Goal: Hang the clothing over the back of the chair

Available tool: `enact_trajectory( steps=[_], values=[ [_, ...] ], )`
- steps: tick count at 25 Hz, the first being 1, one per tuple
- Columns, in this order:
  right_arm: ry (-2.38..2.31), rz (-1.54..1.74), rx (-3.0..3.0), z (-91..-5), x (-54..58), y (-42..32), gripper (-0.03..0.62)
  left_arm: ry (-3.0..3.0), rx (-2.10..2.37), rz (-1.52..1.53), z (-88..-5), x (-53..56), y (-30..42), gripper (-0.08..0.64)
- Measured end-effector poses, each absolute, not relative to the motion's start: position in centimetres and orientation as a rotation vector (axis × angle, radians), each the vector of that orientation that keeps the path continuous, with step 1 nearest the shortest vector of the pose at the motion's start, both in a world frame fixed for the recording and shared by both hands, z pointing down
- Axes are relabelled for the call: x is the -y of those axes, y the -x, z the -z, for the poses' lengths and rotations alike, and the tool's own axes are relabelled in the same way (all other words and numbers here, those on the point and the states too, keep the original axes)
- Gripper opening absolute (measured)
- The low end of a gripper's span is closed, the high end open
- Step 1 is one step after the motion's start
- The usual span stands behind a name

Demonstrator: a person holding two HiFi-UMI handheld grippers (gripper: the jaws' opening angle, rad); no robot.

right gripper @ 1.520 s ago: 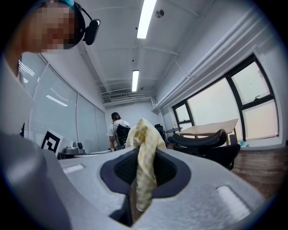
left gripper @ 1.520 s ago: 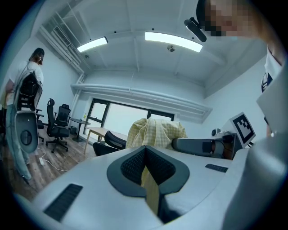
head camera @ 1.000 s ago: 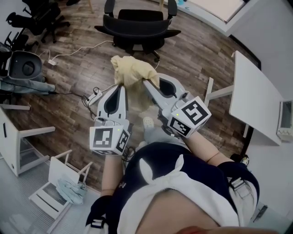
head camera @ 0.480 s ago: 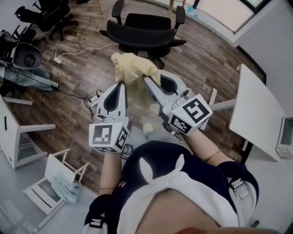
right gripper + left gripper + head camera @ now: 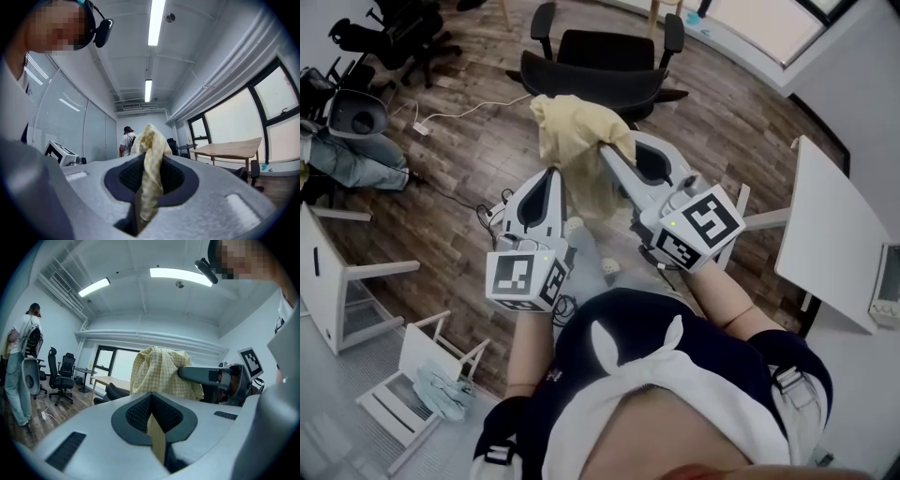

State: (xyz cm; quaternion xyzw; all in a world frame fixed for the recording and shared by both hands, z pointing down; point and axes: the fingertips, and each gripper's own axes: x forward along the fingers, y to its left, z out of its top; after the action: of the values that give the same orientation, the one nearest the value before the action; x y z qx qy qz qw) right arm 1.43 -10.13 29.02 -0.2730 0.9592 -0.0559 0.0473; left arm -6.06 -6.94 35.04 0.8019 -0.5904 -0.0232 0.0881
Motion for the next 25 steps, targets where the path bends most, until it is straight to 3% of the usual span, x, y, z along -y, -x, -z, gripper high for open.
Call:
enact_trajectory(
  steps=[25],
  values=[
    [0.901, 0.070, -2.871, -24.8, 19.0, 2.8, 0.058, -2.460, 1.678, 0.105, -33.2, 16.4, 10.5, 0.005]
  ],
)
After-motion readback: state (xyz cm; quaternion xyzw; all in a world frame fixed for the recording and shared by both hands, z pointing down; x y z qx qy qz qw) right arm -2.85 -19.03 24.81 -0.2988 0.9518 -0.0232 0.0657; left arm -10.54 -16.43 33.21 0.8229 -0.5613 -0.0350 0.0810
